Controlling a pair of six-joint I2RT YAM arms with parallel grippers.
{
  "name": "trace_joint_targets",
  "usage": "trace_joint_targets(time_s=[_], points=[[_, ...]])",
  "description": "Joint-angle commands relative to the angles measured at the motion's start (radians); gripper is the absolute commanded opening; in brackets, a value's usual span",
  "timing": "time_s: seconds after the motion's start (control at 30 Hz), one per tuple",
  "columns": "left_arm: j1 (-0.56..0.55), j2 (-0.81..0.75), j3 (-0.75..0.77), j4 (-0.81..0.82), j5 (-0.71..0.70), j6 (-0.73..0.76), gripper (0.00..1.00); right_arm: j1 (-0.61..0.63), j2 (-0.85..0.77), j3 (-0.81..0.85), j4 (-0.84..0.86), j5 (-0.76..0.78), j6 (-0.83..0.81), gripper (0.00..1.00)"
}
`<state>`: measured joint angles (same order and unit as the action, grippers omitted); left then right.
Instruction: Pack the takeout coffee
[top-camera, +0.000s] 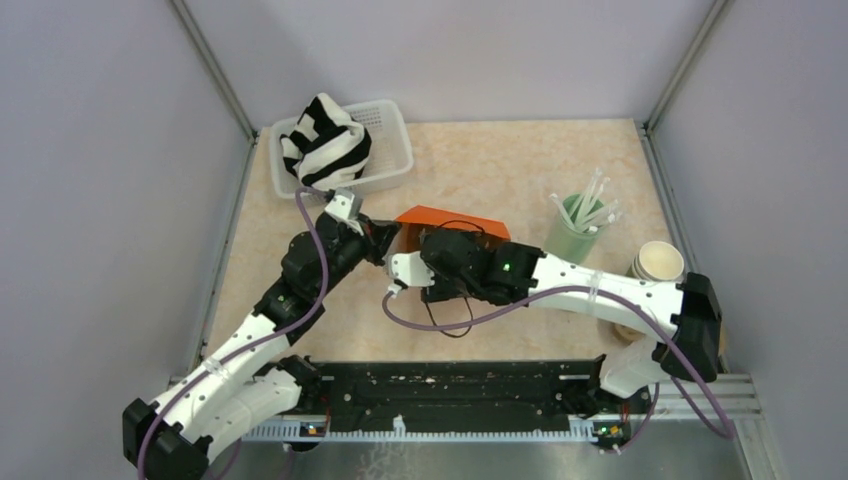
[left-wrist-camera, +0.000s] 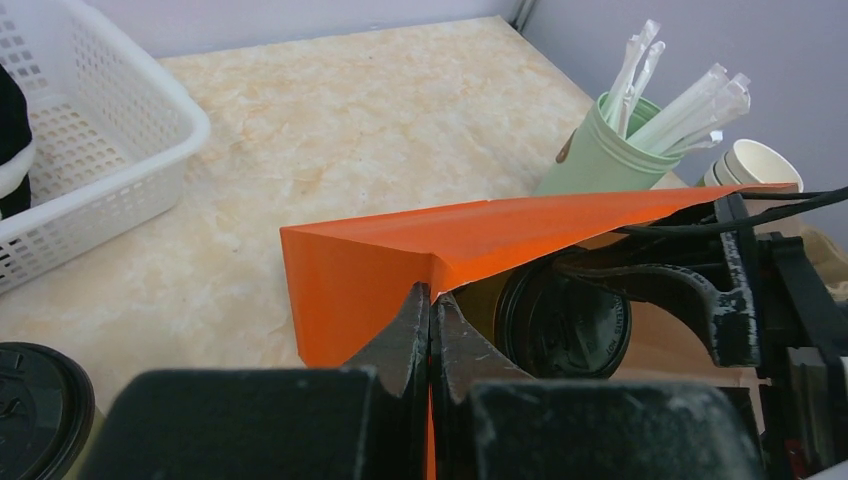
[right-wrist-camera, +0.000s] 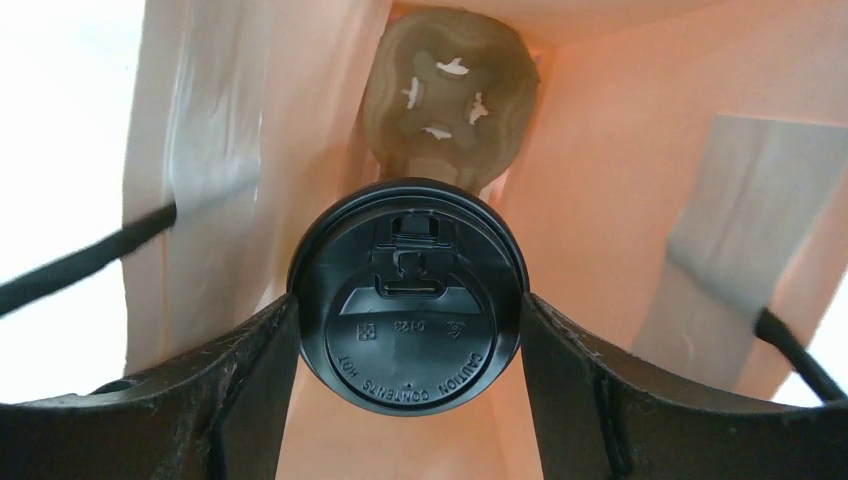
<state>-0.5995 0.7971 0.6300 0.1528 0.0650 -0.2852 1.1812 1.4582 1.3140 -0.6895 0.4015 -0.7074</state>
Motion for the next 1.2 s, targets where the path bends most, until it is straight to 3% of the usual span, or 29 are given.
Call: trace_joint_targets(time_s=[0.0, 0.27, 0.67, 1.17], points=[[-0.004, -0.027, -0.020, 0.038, 0.048, 0.033, 0.00, -0.024, -0.059, -0.041, 0.052, -0.041, -0.046, 0.47], [-0.005, -0.049, -0.051, 0.004, 0.055, 0.063, 0.00, -0.079, -0.108, -0.067, 0.060, -0.193, -0.071, 0.48], [-0.004, -0.097, -0.102, -0.020, 0.110, 0.043, 0.00, -0.129, -0.161, -0.146, 0.092, -0.250, -0.090, 0.47], [-0.058, -0.030, 0.032, -0.131, 0.024, 0.022, 0.00, -0.141, -0.193, -0.298, 0.215, -0.181, -0.130, 0.47]])
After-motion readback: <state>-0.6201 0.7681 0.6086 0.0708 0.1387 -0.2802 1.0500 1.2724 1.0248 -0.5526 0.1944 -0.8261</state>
